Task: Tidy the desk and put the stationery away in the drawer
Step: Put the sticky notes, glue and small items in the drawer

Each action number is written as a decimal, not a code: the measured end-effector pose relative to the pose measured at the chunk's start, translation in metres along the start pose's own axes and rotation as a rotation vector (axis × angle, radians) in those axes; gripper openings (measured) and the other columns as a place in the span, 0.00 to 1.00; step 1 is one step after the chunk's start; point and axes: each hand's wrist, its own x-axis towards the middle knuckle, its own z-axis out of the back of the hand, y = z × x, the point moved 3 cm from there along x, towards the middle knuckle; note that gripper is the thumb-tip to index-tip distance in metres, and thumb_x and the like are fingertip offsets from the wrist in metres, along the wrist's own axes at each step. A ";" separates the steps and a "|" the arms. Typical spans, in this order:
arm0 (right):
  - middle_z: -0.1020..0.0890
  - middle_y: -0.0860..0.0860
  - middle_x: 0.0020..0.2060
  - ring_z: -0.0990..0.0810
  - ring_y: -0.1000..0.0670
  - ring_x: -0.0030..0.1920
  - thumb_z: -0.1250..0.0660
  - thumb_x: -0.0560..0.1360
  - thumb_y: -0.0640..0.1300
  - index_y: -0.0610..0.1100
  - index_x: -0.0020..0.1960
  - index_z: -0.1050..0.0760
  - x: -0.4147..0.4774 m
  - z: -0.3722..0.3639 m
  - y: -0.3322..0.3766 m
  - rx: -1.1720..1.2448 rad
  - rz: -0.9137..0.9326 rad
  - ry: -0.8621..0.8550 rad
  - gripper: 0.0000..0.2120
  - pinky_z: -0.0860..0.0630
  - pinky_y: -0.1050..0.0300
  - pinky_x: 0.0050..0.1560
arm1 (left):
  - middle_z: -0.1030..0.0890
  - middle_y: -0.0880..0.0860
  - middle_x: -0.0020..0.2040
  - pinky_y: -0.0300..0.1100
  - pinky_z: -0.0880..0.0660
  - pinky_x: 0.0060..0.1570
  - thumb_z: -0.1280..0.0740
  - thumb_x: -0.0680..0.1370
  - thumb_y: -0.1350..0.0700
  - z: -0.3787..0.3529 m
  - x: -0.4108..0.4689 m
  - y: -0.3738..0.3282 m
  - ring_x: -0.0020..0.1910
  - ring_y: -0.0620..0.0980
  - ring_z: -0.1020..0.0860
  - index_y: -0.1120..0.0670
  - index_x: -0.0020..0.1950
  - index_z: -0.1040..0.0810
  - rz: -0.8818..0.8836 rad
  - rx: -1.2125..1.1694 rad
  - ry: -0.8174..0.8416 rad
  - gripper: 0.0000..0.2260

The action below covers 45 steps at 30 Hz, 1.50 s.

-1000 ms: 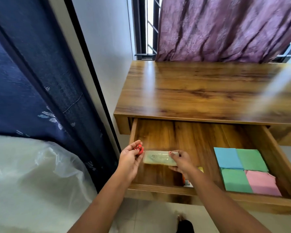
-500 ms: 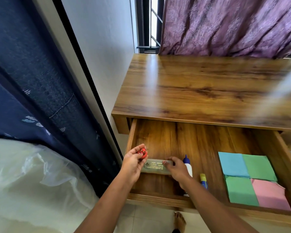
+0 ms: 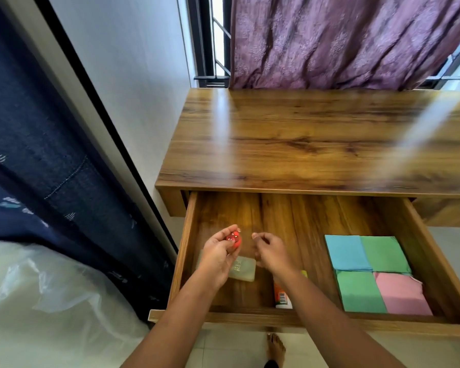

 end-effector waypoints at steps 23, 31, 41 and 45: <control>0.20 0.46 0.54 0.23 0.49 0.53 0.40 0.74 0.25 0.46 0.51 0.21 0.086 0.161 -0.050 0.058 -0.021 -0.073 0.19 0.24 0.58 0.48 | 0.17 0.57 0.41 0.46 0.19 0.47 0.25 0.69 0.64 -0.142 0.075 0.116 0.46 0.55 0.17 0.55 0.38 0.23 0.035 0.663 0.096 0.09; 0.19 0.47 0.58 0.24 0.49 0.62 0.40 0.71 0.25 0.42 0.57 0.19 0.109 0.159 -0.053 -0.471 0.144 0.028 0.22 0.29 0.58 0.63 | 0.16 0.52 0.46 0.45 0.22 0.51 0.24 0.68 0.58 -0.140 0.085 0.123 0.47 0.50 0.19 0.49 0.38 0.20 -0.103 1.025 0.040 0.07; 0.18 0.49 0.58 0.23 0.50 0.60 0.40 0.70 0.27 0.47 0.56 0.18 0.120 0.150 -0.048 -0.643 0.204 0.088 0.23 0.27 0.55 0.63 | 0.16 0.51 0.50 0.40 0.25 0.52 0.27 0.72 0.56 -0.137 0.088 0.122 0.51 0.49 0.20 0.53 0.49 0.17 -0.202 1.212 0.022 0.06; 0.18 0.50 0.57 0.22 0.49 0.60 0.40 0.69 0.27 0.50 0.54 0.18 0.123 0.148 -0.048 -0.682 0.217 0.079 0.24 0.26 0.52 0.62 | 0.16 0.52 0.50 0.41 0.24 0.49 0.26 0.71 0.53 -0.137 0.088 0.122 0.50 0.50 0.20 0.54 0.49 0.17 -0.185 1.204 0.021 0.09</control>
